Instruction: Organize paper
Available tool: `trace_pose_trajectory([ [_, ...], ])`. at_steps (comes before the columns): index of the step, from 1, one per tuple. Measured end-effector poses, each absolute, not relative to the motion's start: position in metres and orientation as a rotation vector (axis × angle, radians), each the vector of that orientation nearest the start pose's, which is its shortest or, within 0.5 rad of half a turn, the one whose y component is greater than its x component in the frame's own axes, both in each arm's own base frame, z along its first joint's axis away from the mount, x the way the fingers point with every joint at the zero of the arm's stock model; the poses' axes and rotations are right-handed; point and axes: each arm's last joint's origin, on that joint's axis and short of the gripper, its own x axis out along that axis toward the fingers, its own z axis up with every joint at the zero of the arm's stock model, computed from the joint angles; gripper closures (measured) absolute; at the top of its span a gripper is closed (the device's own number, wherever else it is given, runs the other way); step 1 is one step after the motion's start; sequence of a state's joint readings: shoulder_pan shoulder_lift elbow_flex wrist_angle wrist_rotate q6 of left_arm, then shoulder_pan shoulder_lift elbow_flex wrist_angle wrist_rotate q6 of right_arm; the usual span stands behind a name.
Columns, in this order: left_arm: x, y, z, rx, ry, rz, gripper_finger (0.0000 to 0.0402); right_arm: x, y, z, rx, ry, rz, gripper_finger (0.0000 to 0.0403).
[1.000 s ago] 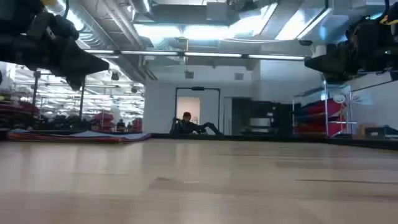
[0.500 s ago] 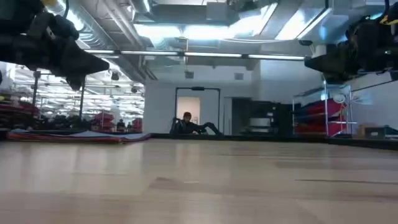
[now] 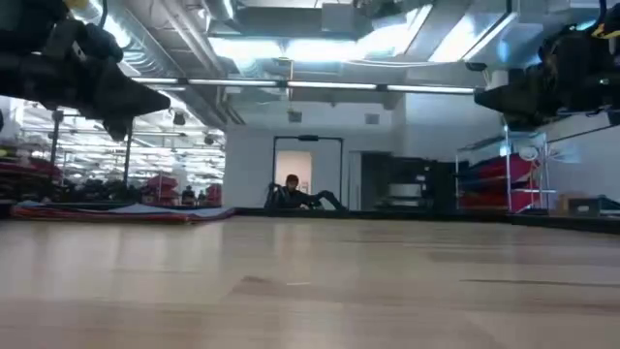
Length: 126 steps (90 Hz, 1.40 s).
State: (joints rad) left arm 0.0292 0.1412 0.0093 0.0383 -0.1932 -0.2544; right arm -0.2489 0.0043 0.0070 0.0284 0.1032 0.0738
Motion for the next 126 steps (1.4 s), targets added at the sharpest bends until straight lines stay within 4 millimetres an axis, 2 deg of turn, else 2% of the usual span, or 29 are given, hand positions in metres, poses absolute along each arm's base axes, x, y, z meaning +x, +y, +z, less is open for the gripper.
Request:
trace_pose_trajectory([
  [27,0.105,0.009,0.159,-0.246,0.064,0.233,0.0402,0.094,-0.027,0.168,0.071,-0.044,-0.351,0.0403],
  [38,0.105,0.009,0.159,-0.352,0.048,0.24,0.0402,0.094,-0.027,0.168,0.071,-0.044,-0.351,0.0403],
  [65,0.104,0.013,0.16,-0.367,0.031,0.297,0.0402,0.094,-0.027,0.168,0.071,-0.044,-0.351,0.0403],
  [73,0.104,0.015,0.163,-0.326,-0.003,0.335,0.0402,0.094,-0.027,0.168,0.071,-0.044,-0.351,0.0403],
  [88,0.104,0.02,0.169,-0.355,-0.079,0.398,0.0402,0.094,-0.027,0.168,0.071,-0.044,-0.351,0.0403],
  [98,0.104,0.021,0.173,-0.384,-0.127,0.356,0.0402,0.094,-0.027,0.168,0.071,-0.044,-0.35,0.0403],
  [109,0.104,0.019,0.188,-0.391,-0.22,0.281,0.0402,0.094,-0.027,0.168,0.07,-0.044,-0.351,0.0403],
  [116,0.102,0.018,0.211,-0.366,-0.3,0.257,0.0402,0.094,-0.027,0.168,0.071,-0.044,-0.351,0.0403],
  [126,0.101,0.016,0.245,-0.274,-0.321,0.246,0.0402,0.094,-0.027,0.168,0.071,-0.044,-0.351,0.0403],
])
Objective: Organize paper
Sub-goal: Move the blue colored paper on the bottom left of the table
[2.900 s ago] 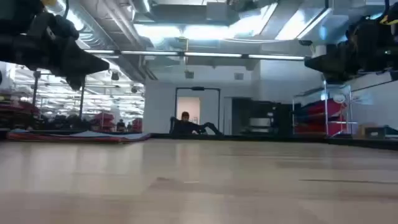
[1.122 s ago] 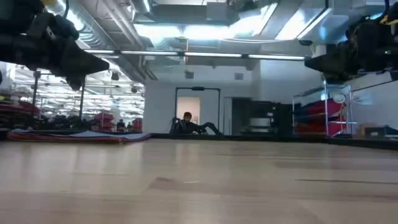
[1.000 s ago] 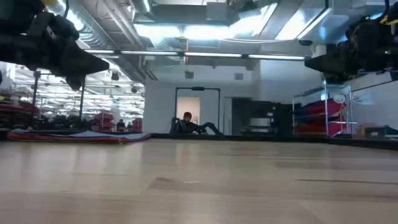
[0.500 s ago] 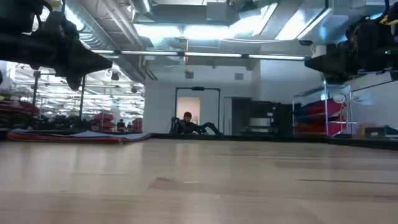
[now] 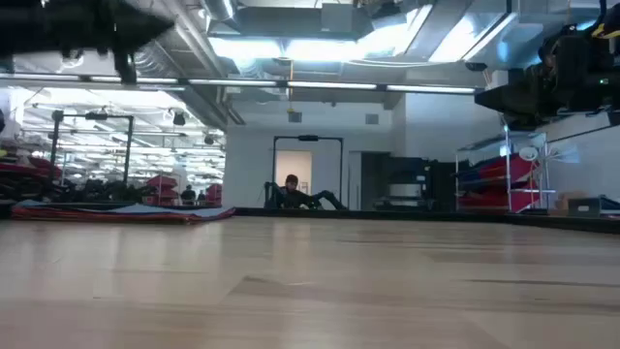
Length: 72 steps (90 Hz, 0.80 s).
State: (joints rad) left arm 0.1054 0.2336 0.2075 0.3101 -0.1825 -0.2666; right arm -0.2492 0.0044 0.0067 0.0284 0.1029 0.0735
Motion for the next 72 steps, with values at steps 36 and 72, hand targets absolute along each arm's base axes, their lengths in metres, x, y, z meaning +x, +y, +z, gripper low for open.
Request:
trace_pose_trajectory([
  [36,0.147,0.01,0.312,-0.234,-0.12,0.115,0.0402,0.093,-0.027,0.169,0.07,-0.048,-0.368,0.0403],
  [72,0.192,0.001,0.296,-0.385,0.334,-0.109,0.0402,0.093,-0.027,0.169,0.074,-0.056,-0.367,0.0403],
])
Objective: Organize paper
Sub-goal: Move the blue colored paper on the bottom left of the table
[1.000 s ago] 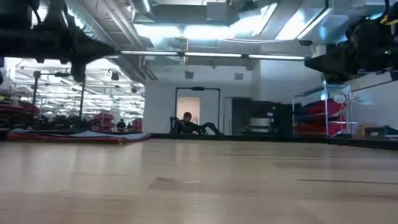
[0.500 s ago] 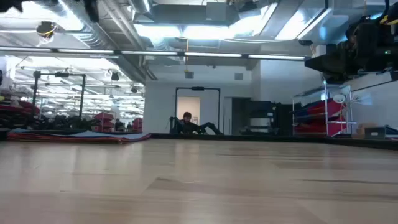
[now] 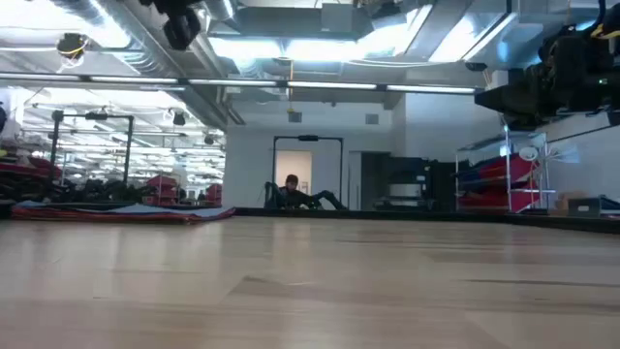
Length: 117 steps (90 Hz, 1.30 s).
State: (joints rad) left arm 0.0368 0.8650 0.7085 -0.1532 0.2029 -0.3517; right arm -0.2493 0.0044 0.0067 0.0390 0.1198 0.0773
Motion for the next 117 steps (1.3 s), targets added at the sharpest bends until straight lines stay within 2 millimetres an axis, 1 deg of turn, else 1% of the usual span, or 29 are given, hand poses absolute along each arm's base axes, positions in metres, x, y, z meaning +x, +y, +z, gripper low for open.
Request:
trace_pose_trajectory([
  [4,0.192,0.001,0.288,-0.397,0.409,-0.105,0.0402,0.093,-0.027,0.171,0.108,-0.077,-0.353,0.0403],
  [10,0.191,0.0,0.276,-0.395,0.528,-0.08,0.0402,0.094,-0.026,0.172,0.207,-0.098,-0.318,0.0403],
  [20,0.188,0.002,0.256,-0.338,0.713,0.054,0.0402,0.093,-0.027,0.174,0.311,-0.137,-0.334,0.0403],
  [26,0.187,0.003,0.249,-0.293,0.779,0.114,0.0402,0.093,-0.027,0.176,0.362,-0.166,-0.332,0.0403],
  [34,0.188,0.003,0.241,-0.225,0.859,0.102,0.0402,0.092,-0.026,0.182,0.387,-0.224,-0.314,0.0403],
  [45,0.194,0.005,0.228,-0.193,0.957,0.127,0.0397,0.092,-0.026,0.183,0.425,-0.244,-0.299,0.0403],
  [52,0.2,0.007,0.219,-0.181,1.007,0.143,0.0386,0.092,-0.026,0.183,0.443,-0.243,-0.298,0.0403],
  [65,0.212,0.013,0.203,-0.154,1.076,0.149,0.0357,0.092,-0.028,0.182,0.451,-0.249,-0.35,0.0403],
  [82,0.222,0.024,0.182,-0.099,1.162,0.256,0.0319,0.091,-0.028,0.183,0.45,-0.26,-0.347,0.0403],
  [92,0.227,0.029,0.173,-0.082,1.196,0.263,0.0302,0.091,-0.028,0.183,0.45,-0.26,-0.347,0.0403],
  [105,0.231,0.033,0.162,-0.039,1.244,0.238,0.0288,0.091,-0.028,0.183,0.45,-0.26,-0.347,0.0403],
  [117,0.234,0.037,0.153,-0.02,1.273,0.235,0.0286,0.091,-0.028,0.183,0.45,-0.259,-0.347,0.0403],
])
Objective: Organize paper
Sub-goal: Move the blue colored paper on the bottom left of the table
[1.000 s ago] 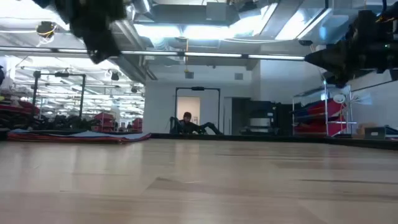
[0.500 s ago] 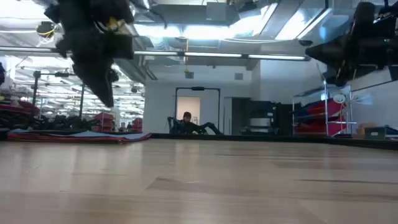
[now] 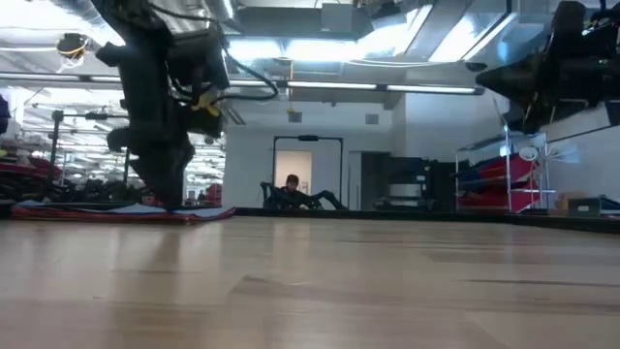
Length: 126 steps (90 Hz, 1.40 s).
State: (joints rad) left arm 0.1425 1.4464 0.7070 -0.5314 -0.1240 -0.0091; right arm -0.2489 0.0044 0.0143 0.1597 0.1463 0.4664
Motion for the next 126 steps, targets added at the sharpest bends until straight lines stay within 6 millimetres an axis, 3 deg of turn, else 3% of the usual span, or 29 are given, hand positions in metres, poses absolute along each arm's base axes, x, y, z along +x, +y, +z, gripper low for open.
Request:
trace_pose_trajectory([
  [30,0.235,0.043,0.142,-0.048,1.32,0.279,0.029,0.091,-0.028,0.183,0.45,-0.256,-0.35,0.0403],
  [64,0.247,0.032,0.161,-0.056,1.246,0.22,0.0391,0.091,-0.029,0.183,0.445,-0.261,-0.384,0.0403],
  [75,0.249,0.03,0.162,-0.072,1.243,0.192,0.04,0.091,-0.029,0.183,0.442,-0.26,-0.384,0.0403],
  [96,0.245,0.031,0.162,-0.099,1.274,0.271,0.0391,0.091,-0.029,0.183,0.442,-0.26,-0.384,0.0403],
  [126,0.245,0.031,0.162,-0.083,1.275,0.287,0.0327,0.092,-0.029,0.18,0.442,-0.229,-0.391,0.0403],
])
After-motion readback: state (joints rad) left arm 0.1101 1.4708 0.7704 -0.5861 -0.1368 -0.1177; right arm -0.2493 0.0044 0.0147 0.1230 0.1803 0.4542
